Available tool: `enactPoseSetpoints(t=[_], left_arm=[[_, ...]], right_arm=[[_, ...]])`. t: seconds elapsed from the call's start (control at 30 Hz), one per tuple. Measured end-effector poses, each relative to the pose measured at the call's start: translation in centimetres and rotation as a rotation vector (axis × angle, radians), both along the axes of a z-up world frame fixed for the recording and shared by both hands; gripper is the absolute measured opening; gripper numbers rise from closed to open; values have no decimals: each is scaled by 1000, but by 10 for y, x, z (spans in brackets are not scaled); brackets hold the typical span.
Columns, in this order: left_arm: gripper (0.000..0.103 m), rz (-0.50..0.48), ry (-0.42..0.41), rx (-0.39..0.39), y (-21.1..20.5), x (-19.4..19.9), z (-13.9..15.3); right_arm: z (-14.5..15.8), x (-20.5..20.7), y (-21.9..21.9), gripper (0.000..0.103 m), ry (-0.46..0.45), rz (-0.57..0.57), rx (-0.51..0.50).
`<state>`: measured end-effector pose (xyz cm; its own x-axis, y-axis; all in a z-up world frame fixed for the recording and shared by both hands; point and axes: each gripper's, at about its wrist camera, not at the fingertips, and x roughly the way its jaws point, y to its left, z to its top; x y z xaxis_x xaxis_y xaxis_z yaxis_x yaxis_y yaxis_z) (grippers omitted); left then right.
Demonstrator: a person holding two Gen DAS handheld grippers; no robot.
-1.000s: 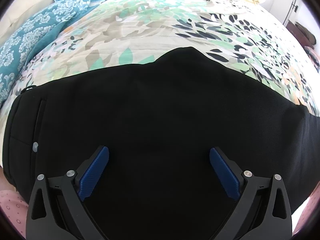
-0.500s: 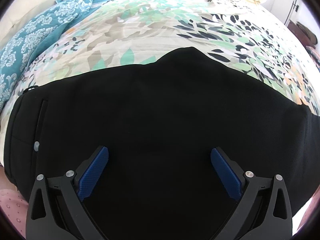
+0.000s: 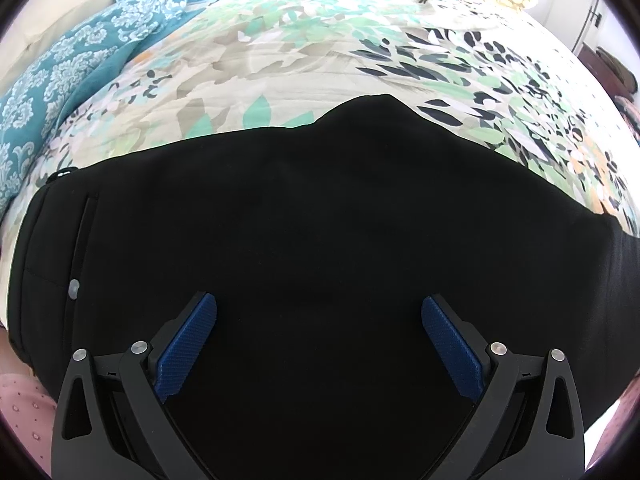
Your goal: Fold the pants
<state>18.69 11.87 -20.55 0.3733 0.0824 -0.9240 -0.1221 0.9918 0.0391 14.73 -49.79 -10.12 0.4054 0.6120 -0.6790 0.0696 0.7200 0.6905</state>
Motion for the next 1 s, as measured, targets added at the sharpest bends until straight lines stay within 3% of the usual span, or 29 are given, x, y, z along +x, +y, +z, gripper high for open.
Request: enactPoseSetpoints(t=[0.13,0.3,0.43,0.63,0.77,0.87,0.97,1.0], left_arm=[[102,13,3,-28,3,1,2],[101,54,-22,-122,15,-3,11],[101,86,-42,-160,26,-6,17],[101,139,-80,-203,45,-11,26],[101,149,-83,-223,47,-12,26],[101,128,-82,-220,42,-12,27],[101,101,-95,-271,38,-18,34],[101,93,-103,-291,36,-20,38]], right_arm=[[10,4,81,13,-40,93,135],[8,13,201,13,-54,253,274],[-15,28,284,13,-17,338,313],[-57,47,373,13,58,380,351],[-71,50,413,13,54,409,258],[-83,57,422,27,63,404,219],[-80,57,403,63,53,323,257],[-75,56,390,67,29,294,265]])
